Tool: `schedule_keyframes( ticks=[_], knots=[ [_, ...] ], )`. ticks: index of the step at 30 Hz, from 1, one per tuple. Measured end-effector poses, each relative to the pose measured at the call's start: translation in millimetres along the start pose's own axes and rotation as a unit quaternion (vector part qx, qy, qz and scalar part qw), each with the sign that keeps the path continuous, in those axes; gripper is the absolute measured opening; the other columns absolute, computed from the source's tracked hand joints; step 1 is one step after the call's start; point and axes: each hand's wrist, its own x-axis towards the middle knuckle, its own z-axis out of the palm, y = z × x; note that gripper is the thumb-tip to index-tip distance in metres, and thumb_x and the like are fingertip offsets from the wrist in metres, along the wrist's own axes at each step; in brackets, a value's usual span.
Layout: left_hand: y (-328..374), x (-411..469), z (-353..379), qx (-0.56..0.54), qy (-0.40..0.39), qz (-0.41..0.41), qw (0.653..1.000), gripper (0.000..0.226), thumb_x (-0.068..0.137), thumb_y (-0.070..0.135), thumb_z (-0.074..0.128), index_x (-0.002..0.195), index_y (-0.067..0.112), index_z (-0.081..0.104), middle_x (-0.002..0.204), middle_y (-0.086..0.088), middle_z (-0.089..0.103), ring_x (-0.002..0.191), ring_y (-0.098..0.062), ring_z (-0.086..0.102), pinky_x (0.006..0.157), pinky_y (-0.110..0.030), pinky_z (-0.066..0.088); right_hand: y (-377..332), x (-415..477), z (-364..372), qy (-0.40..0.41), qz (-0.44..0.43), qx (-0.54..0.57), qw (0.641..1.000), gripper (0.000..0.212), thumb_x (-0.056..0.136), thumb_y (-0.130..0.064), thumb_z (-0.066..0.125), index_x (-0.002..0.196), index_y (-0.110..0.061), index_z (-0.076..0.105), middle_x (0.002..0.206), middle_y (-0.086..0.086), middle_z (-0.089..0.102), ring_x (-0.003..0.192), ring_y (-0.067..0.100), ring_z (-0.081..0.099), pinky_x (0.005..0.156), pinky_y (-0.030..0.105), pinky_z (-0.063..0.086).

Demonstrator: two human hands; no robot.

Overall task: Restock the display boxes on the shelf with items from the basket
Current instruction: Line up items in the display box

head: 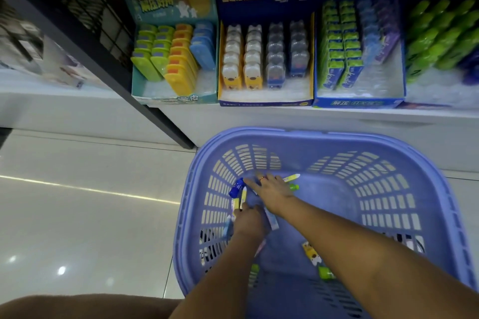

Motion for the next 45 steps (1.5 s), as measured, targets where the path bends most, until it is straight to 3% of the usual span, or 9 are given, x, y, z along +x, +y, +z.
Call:
schedule_keyframes(
  ticks=[10,13,15,18,21,26,33,40,45],
  knots=[
    [-3.3,3.5,1.2,-0.097,-0.028,-0.031,0.994,0.042,0.099,0.014,0.036,0.14,0.007,0.032,0.145,-0.019,0.037,0.139,-0.03,0.028,0.104,-0.04,0.037,21.8,-29.4,-6.4,0.029,0.05,0.221,0.974,0.054,0.079,-0.003,0.059,0.13,-0.01,0.042,0.13,0.02,0.044,0.116,0.032,0.049,0.091,0.035,0.041],
    [-4.6,1.4,5.8,-0.132,0.007,-0.03,0.991,0.037,0.098,0.014,0.037,0.132,0.004,0.045,0.136,-0.018,0.047,0.124,-0.031,0.048,0.095,-0.034,0.042,33.7,-43.1,-18.4,0.049,0.137,0.476,0.868,0.038,0.08,-0.004,0.062,0.116,-0.01,0.053,0.102,0.013,0.06,0.077,0.017,0.059,0.069,0.028,0.047],
    [-6.1,-2.5,4.5,-0.147,0.006,-0.025,0.989,0.035,0.098,0.013,0.036,0.129,0.002,0.049,0.133,-0.017,0.051,0.121,-0.031,0.051,0.092,-0.031,0.041,41.1,-57.3,-28.8,0.013,0.16,0.649,0.744,0.031,0.087,0.002,0.052,0.114,-0.012,0.053,0.08,0.01,0.057,0.055,0.008,0.053,0.051,0.022,0.044],
    [-8.8,-2.6,-5.3,-0.194,0.015,-0.038,0.98,0.026,0.1,0.008,0.031,0.109,0.007,0.055,0.134,-0.017,0.051,0.125,-0.029,0.047,0.1,-0.031,0.031,58.0,-83.7,-44.8,-0.014,0.13,0.803,0.582,0.038,0.089,0.01,0.041,0.106,-0.021,0.055,0.078,0.012,0.055,0.059,0.017,0.057,0.054,0.023,0.048],
    [-3.0,0.0,-28.3,-0.254,0.021,0.017,0.967,0.026,0.095,0.002,0.042,0.114,0.002,0.06,0.132,-0.011,0.054,0.122,-0.023,0.05,0.092,-0.018,0.035,75.1,-112.9,-63.1,0.015,0.084,0.854,0.513,0.022,0.093,0.0,0.049,0.1,-0.018,0.058,0.082,0.01,0.061,0.055,0.014,0.059,0.05,0.019,0.049],
    [28.6,-26.9,-98.7,-0.519,0.023,0.07,0.852,0.048,0.082,-0.017,0.051,0.127,-0.001,0.052,0.095,-0.012,0.052,0.066,-0.016,0.05,0.06,-0.025,0.045,95.8,-154.1,-96.6,0.101,0.029,0.866,0.488,0.015,0.093,-0.004,0.05,0.09,-0.017,0.057,0.074,0.007,0.055,0.052,0.012,0.047,0.041,0.016,0.034],
    [58.0,-86.2,-175.9,-0.673,0.043,0.186,0.715,0.042,0.087,-0.008,0.056,0.126,0.007,0.052,0.09,-0.003,0.061,0.075,-0.011,0.06,0.069,-0.015,0.052,118.4,-195.1,-164.2,0.25,-0.102,0.832,0.484,0.024,0.089,-0.008,0.051,0.109,-0.017,0.06,0.086,0.006,0.062,0.071,0.015,0.058,0.065,0.021,0.049],
    [63.2,-122.8,-206.7,-0.787,0.081,0.228,0.567,0.016,0.096,0.013,0.05,0.104,0.006,0.062,0.084,-0.004,0.067,0.07,-0.013,0.068,0.062,-0.023,0.058,149.0,-221.9,-196.5,0.435,-0.026,0.687,0.581,0.023,0.087,0.002,0.058,0.098,-0.019,0.059,0.101,0.003,0.069,0.096,0.01,0.065,0.086,0.024,0.051],
    [52.4,-127.7,-214.6,-0.796,0.151,0.192,0.553,0.02,0.098,0.031,0.048,0.096,0.02,0.065,0.07,0.006,0.065,0.055,-0.005,0.056,0.046,-0.017,0.045,144.9,-216.2,-220.6,0.508,0.052,0.567,0.646,0.023,0.078,-0.006,0.072,0.096,-0.018,0.065,0.087,-0.01,0.062,0.078,-0.002,0.057,0.078,0.018,0.051]
  ],
)
